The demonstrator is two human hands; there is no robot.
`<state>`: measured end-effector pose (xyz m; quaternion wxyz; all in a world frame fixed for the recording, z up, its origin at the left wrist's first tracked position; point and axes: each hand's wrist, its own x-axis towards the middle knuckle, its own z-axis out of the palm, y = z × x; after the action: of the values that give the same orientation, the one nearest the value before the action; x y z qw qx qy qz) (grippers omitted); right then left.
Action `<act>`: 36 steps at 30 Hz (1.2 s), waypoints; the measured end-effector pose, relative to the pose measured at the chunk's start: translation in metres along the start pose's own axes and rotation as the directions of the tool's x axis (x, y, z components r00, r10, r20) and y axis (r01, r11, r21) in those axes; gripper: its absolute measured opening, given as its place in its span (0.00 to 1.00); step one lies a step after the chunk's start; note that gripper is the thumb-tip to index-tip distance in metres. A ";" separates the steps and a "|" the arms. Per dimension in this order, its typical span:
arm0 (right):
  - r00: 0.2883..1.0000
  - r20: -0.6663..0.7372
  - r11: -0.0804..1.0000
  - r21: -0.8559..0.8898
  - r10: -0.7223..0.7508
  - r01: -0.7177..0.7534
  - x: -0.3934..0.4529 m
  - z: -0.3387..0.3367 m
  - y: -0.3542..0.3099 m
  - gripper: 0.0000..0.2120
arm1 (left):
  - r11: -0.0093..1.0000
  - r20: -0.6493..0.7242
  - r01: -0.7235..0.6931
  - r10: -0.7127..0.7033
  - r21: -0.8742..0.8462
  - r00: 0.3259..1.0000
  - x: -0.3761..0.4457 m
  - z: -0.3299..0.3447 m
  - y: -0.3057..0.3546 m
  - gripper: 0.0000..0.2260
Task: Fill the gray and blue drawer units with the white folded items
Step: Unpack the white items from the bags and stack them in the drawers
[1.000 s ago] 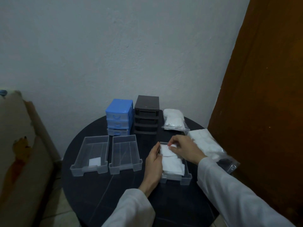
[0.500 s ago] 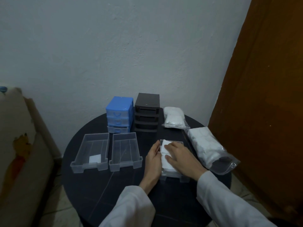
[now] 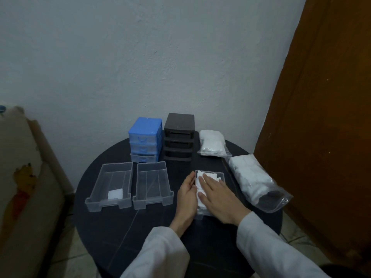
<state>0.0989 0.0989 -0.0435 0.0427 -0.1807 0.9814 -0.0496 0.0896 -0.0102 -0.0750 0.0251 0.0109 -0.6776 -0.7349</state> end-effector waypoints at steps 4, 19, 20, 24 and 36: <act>0.999 0.042 0.999 0.046 -0.018 0.016 0.000 -0.001 0.000 0.26 | 1.000 -0.009 0.013 -0.013 0.019 1.000 0.002 0.000 -0.004 0.20; 0.966 -0.242 0.915 0.403 0.090 0.015 -0.007 -0.018 0.005 0.21 | 0.964 -0.029 -0.137 0.147 0.230 0.989 -0.003 0.001 0.014 0.21; 0.956 -0.273 0.899 0.438 0.112 0.020 -0.010 -0.023 0.007 0.19 | 0.956 -0.032 -0.161 0.173 0.246 0.984 -0.004 0.002 0.017 0.21; 0.927 -0.353 0.898 0.438 0.129 0.042 -0.027 -0.043 0.024 0.17 | 0.914 0.000 -0.299 0.311 0.273 0.950 -0.013 0.013 0.029 0.20; 0.846 -0.415 0.866 0.489 0.335 -0.103 -0.102 -0.058 0.091 0.08 | 0.703 0.380 -0.594 0.465 0.391 0.800 -0.040 0.088 0.024 0.07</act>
<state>0.1563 0.2249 0.0108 -0.1597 -0.0309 0.9357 -0.3131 0.1257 0.0774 -0.0445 0.1468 -0.2734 -0.8123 -0.4938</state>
